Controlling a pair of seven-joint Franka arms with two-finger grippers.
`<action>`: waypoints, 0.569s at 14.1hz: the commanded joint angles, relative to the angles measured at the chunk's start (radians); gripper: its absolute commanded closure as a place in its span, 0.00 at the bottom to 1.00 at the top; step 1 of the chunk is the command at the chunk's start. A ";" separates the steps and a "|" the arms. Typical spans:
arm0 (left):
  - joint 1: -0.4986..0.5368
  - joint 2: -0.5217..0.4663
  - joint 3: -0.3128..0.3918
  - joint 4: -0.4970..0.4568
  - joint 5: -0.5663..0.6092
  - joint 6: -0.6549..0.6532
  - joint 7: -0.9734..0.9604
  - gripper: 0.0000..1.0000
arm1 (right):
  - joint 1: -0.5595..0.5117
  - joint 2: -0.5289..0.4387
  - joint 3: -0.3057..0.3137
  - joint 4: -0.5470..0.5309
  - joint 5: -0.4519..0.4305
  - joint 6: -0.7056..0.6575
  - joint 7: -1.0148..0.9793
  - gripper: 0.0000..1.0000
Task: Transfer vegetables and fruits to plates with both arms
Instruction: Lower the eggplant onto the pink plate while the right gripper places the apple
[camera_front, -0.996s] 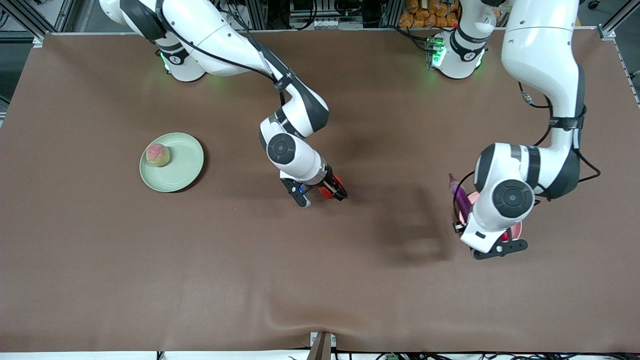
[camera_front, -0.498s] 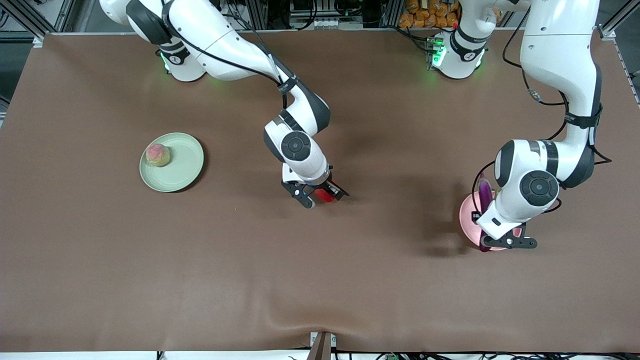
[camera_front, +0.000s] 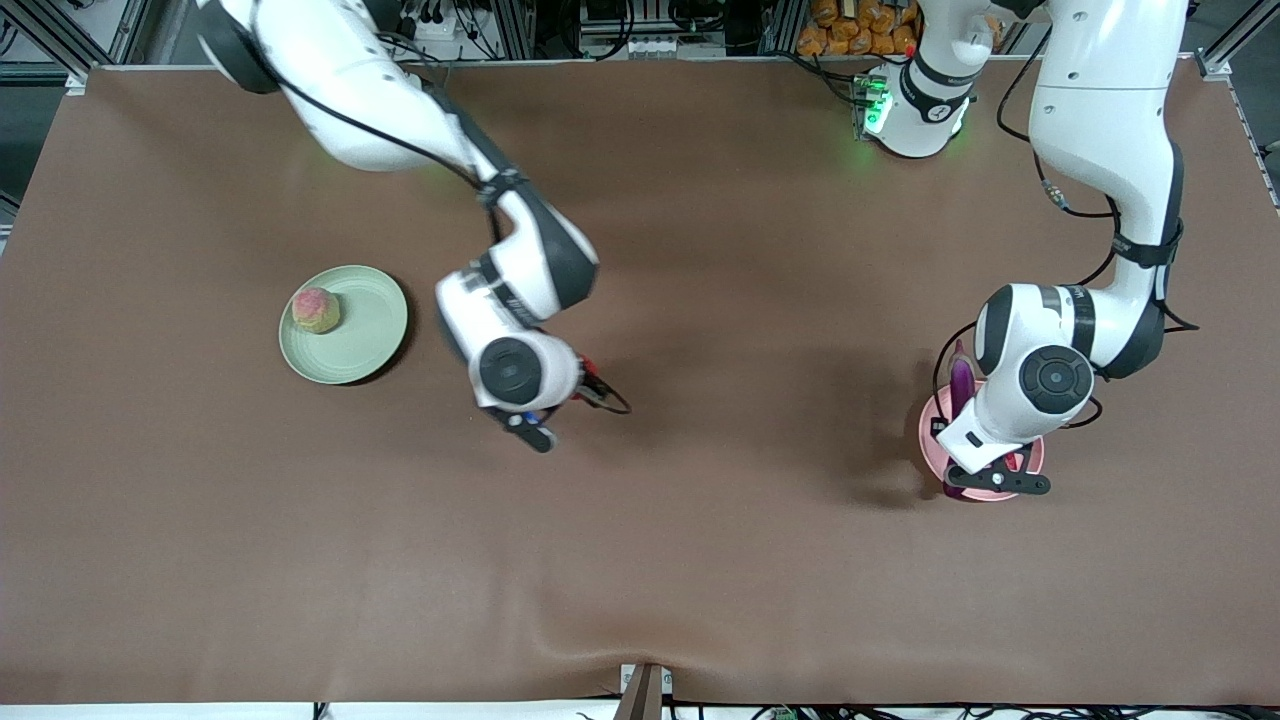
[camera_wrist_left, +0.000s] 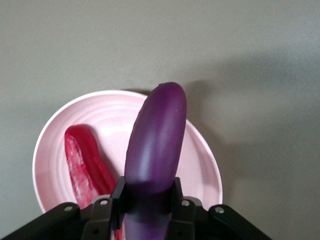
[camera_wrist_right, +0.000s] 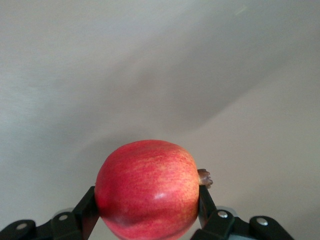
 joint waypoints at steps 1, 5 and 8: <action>0.008 0.016 -0.001 0.001 0.023 0.054 0.006 1.00 | -0.129 -0.113 0.016 -0.071 0.009 -0.160 -0.188 1.00; 0.011 0.018 -0.001 0.005 0.023 0.062 0.006 1.00 | -0.300 -0.323 0.013 -0.458 0.001 -0.043 -0.557 1.00; 0.031 0.007 -0.003 0.013 0.023 0.062 0.006 1.00 | -0.353 -0.407 0.009 -0.700 -0.006 0.146 -0.725 1.00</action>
